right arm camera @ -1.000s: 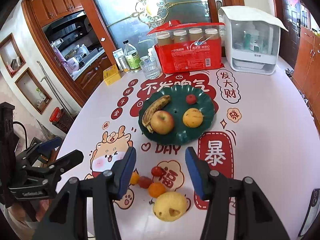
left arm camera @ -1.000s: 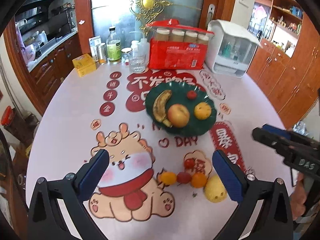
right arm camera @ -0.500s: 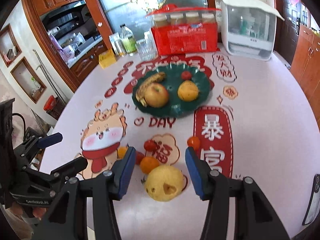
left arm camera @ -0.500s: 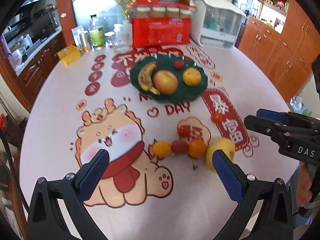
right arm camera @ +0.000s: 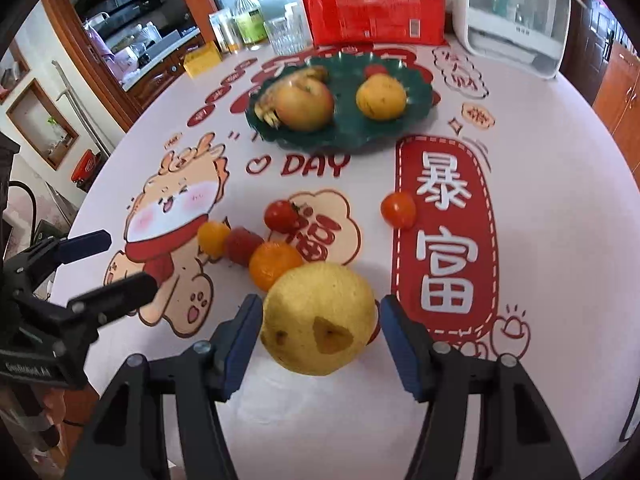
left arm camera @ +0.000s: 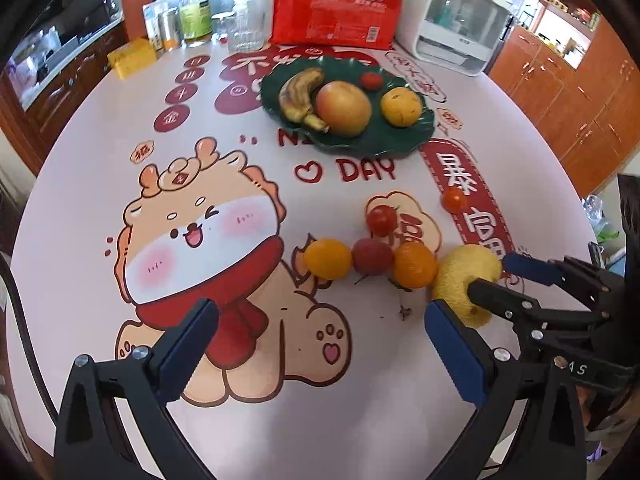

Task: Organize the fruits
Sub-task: 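Grasp the speckled pear with the right tool while the left tool grasps the yellow-orange citrus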

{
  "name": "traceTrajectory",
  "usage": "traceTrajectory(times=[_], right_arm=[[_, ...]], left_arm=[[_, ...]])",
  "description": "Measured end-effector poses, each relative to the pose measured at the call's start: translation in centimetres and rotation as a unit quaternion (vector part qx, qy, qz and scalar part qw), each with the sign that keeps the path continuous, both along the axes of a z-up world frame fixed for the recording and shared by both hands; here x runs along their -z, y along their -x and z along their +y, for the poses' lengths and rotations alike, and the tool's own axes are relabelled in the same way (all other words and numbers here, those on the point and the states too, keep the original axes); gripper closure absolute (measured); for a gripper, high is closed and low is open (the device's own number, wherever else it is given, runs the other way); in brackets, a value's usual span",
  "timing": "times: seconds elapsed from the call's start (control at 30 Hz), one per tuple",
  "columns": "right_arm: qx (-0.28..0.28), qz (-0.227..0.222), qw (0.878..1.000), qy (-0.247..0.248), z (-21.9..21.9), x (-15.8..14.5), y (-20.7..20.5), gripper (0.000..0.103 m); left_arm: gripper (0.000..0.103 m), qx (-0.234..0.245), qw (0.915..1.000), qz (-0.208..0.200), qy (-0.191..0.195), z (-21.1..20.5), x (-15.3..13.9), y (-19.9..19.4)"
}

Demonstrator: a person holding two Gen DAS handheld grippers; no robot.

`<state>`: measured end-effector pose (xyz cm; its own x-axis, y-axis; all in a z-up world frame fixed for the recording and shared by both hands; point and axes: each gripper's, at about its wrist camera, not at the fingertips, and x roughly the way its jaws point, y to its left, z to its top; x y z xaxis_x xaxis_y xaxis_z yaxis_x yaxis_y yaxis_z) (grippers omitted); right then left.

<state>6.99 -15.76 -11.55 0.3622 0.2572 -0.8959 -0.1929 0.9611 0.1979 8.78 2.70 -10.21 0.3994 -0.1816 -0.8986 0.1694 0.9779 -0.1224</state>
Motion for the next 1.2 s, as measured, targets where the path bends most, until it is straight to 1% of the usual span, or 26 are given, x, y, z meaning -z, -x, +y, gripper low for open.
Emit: traceTrajectory(times=[0.1,0.23,0.4,0.53,0.77,0.87,0.97,1.07,1.2], right_arm=[[-0.001,-0.002,1.000,-0.002,0.0,0.5,0.0,0.035],[-0.005,-0.001,1.000,0.000,0.2,0.9,-0.2,0.033],[-0.005,0.010,1.000,-0.009,0.2,1.6,-0.7,0.026],[0.000,0.020,1.000,-0.022,-0.1,2.1,-1.2,0.025],[0.003,0.044,0.998,-0.052,-0.6,2.9,-1.8,0.025],[-0.004,0.046,0.998,-0.051,-0.6,2.9,-1.8,0.025],[-0.016,0.043,0.998,-0.047,-0.4,2.7,-1.8,0.031],[-0.021,0.043,0.998,-0.035,-0.6,2.5,-1.6,0.031],[-0.018,0.049,0.998,-0.036,-1.3,2.5,-1.6,0.031]], left_arm=[[0.001,-0.012,0.9999,0.003,-0.001,0.5,0.5,-0.5],[0.006,-0.024,0.9997,0.010,-0.004,1.0,1.5,-1.4],[0.013,-0.029,0.9993,0.022,-0.003,0.9,2.7,-2.5],[0.017,-0.027,0.9991,0.031,-0.006,0.6,3.5,-3.2],[0.017,-0.031,0.9987,0.040,-0.002,0.1,4.2,-4.1],[0.019,-0.032,0.9985,0.045,0.000,-0.1,4.6,-4.5],[0.020,-0.034,0.9983,0.047,0.004,-0.3,4.9,-4.9],[0.020,-0.039,0.9981,0.047,0.010,-0.3,5.0,-5.5],[0.021,-0.049,0.9976,0.047,0.011,0.0,5.1,-6.1]])
